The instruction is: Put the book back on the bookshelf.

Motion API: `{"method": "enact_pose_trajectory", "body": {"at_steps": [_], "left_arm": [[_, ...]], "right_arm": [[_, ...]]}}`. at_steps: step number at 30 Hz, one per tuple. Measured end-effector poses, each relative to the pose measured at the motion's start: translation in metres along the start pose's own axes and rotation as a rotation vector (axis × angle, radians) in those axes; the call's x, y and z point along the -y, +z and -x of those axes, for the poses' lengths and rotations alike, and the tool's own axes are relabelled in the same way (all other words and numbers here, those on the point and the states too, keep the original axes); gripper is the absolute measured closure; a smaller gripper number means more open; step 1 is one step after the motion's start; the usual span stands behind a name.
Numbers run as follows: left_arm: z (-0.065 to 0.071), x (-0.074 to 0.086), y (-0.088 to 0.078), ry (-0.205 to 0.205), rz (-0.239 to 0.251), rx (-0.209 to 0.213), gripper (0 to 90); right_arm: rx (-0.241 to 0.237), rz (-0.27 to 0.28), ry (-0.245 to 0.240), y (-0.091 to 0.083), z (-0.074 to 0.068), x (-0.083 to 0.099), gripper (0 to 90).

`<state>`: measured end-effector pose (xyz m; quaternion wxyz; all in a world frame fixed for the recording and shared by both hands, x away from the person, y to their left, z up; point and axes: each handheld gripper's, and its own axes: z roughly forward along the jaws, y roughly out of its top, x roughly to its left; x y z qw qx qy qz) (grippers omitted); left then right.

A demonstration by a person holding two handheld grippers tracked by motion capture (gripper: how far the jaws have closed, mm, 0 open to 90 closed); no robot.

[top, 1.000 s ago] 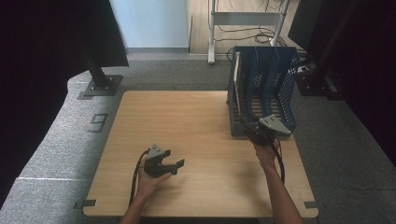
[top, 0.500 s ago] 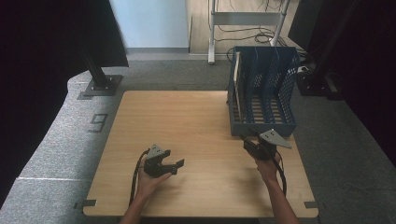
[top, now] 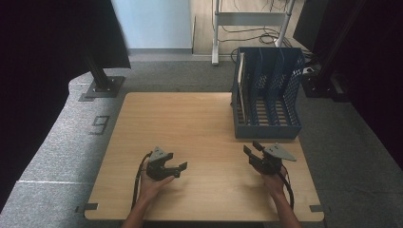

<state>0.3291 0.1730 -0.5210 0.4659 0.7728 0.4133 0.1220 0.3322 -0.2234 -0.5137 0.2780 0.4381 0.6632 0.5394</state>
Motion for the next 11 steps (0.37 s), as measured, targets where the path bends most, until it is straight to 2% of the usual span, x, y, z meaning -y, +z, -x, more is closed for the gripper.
{"method": "enact_pose_trajectory", "body": {"at_steps": [11], "left_arm": [[-0.0007,-0.0007,-0.0005,0.003,0.002,-0.002,21.2]], "right_arm": [[-0.001,0.001,-0.008,0.0004,-0.0010,-0.0005,50.1]]}}
